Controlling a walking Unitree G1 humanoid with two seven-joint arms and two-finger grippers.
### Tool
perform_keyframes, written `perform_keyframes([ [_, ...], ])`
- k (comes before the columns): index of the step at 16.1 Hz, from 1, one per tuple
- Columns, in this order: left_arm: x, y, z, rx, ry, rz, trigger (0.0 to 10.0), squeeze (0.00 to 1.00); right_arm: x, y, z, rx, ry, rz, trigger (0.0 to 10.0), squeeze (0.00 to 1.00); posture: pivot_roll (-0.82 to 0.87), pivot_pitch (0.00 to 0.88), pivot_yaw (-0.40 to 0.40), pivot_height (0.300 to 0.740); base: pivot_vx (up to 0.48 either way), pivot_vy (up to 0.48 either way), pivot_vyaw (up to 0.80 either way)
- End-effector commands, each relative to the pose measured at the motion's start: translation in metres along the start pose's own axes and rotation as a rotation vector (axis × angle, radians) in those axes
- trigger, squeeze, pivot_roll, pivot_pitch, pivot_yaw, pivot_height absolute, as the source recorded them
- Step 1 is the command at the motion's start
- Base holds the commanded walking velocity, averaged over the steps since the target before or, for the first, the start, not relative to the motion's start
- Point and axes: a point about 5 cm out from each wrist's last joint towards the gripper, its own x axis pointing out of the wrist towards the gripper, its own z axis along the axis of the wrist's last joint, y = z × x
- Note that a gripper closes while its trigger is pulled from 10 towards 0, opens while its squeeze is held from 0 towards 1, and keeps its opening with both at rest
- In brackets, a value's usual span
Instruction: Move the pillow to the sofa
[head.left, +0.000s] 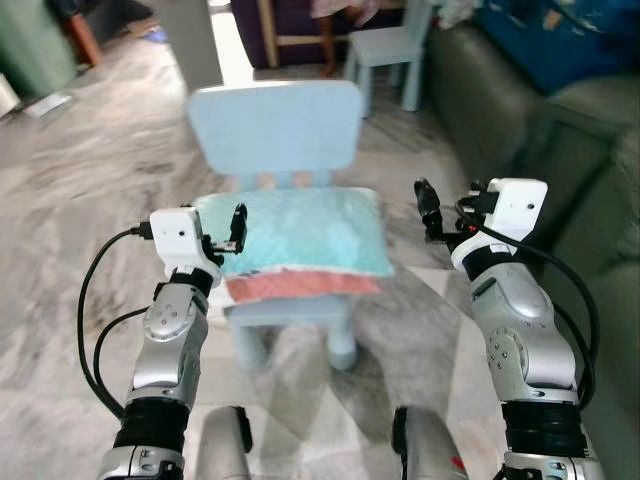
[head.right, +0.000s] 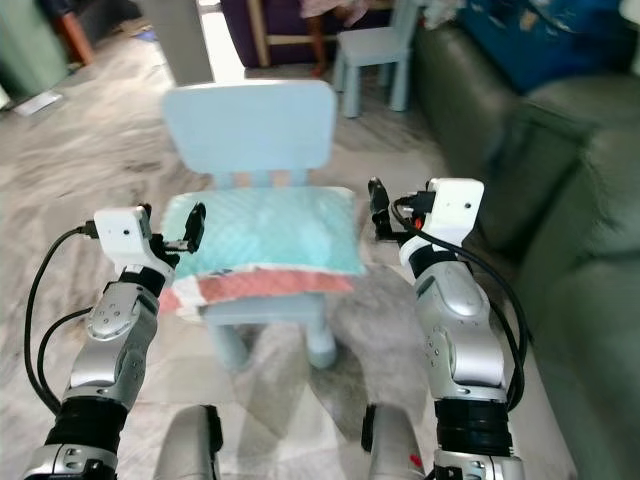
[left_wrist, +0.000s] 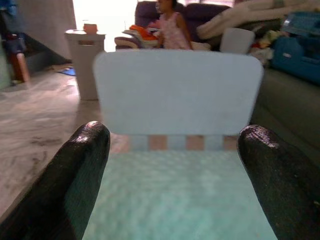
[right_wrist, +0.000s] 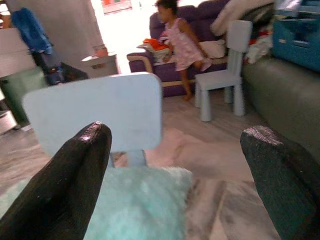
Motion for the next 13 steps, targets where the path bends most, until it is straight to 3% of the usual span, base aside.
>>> perform_keyframes([
  [1,0.001,0.002,0.0,0.018,0.001,0.002,10.0,0.0,0.002,0.004,0.01,-0.004,-0.032,0.016,10.0,0.0,-0.19,0.0,0.047,0.661,0.0,0.0,0.0],
  [7,0.004,-0.006,0.0,0.012,-0.004,-0.024,10.0,0.0,0.002,0.003,0.019,-0.008,-0.056,0.002,10.0,0.0,-0.2,0.0,0.051,0.736,0.0,0.0,0.0],
  [13,0.003,-0.009,-0.003,0.003,-0.001,-0.026,10.0,0.0,0.004,0.004,0.025,-0.007,-0.07,0.004,10.0,0.0,-0.2,0.0,0.046,0.74,0.0,0.0,0.0],
])
